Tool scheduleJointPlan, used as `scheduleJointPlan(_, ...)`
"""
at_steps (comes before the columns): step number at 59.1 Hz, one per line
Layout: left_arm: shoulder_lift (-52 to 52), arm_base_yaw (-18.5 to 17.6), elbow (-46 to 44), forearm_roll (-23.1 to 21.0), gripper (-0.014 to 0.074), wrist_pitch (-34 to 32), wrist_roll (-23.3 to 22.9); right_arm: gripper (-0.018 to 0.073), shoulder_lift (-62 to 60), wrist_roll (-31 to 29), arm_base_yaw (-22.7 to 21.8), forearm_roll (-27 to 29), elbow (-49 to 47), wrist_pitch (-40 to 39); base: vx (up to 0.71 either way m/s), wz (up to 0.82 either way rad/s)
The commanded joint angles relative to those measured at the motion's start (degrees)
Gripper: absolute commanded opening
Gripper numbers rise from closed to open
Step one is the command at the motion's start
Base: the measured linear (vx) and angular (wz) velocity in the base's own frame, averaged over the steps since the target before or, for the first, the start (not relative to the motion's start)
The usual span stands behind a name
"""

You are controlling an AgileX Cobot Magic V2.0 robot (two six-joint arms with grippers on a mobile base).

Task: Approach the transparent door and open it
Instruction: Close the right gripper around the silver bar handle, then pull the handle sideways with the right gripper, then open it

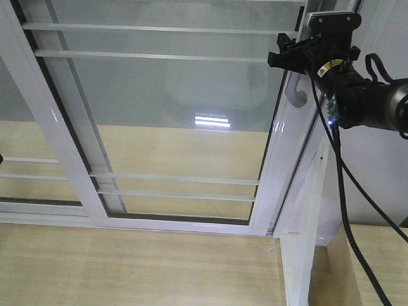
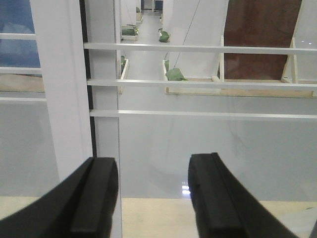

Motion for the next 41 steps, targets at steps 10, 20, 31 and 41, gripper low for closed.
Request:
scheduleJointPlan(10,0.1,-0.3,-2.0,-0.5,0.0461,-5.0,-0.4,0.045,-3.2,0.1,4.1,-3.3,-1.7,-4.6,0.0,0.0)
scheduleJointPlan(20,0.1,-0.3,-2.0,-0.5,0.0461,-5.0,-0.4,0.045,-3.2,0.2,5.8,-3.3,-1.7,-4.6,0.0,0.0)
scheduleJointPlan(31,0.1,-0.3,-2.0,-0.5,0.0461,-5.0,-0.4,0.045,-3.2,0.3,7.5,-3.2,-1.7,-4.8,0.0,0.0)
scheduleJointPlan(41,0.1,-0.3,-2.0,-0.5,0.0461,-4.9,-0.4,0.045,-2.9,0.3,10.0,-3.3,-1.7,-5.6,0.0,0.0)
